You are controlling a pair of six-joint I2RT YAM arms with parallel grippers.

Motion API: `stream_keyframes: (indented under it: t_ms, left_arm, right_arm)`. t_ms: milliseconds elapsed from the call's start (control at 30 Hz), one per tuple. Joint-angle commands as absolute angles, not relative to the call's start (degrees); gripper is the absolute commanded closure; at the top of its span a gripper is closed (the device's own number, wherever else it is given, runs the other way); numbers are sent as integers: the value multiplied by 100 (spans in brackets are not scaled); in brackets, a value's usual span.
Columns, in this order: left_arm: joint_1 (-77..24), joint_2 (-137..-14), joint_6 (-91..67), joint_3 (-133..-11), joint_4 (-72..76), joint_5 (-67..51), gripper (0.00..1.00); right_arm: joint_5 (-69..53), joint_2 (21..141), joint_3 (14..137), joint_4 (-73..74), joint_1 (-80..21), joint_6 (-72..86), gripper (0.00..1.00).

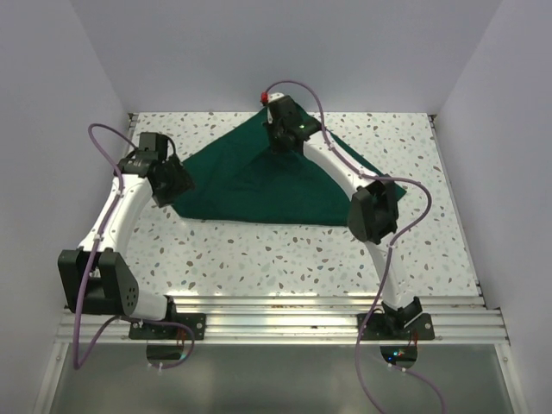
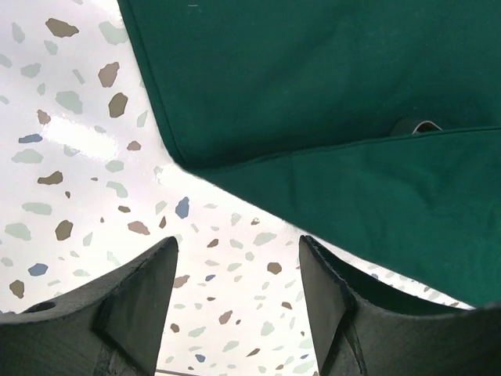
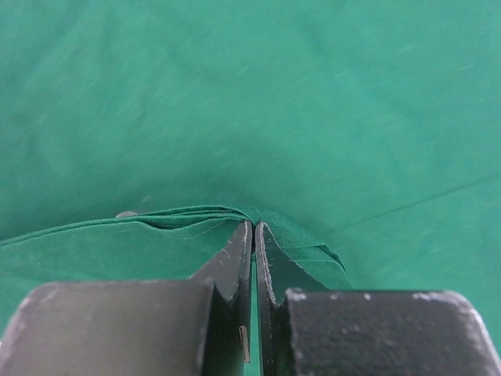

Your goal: Prepare the surgical pack

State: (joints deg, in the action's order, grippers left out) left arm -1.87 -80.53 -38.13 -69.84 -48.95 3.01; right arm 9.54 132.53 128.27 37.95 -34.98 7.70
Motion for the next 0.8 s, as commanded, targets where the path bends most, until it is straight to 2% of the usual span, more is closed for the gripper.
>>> stream_keyframes:
  t_ms: [0, 300, 767]
  left_arm:
    - [-132, -8191, -3937, -7330, -4799, 431, 32]
    - [-132, -8428, -4025, -7496, -4746, 492, 32]
    - [-132, -8930, -4122, -7910, -4772, 396, 32]
  right_arm:
    - [1064, 13263, 13218, 3349, -3226, 650, 100]
    - [677, 14035, 14124, 3235, -2953, 712, 100]
    - [212, 14379, 13852, 2962, -2725, 923, 100]
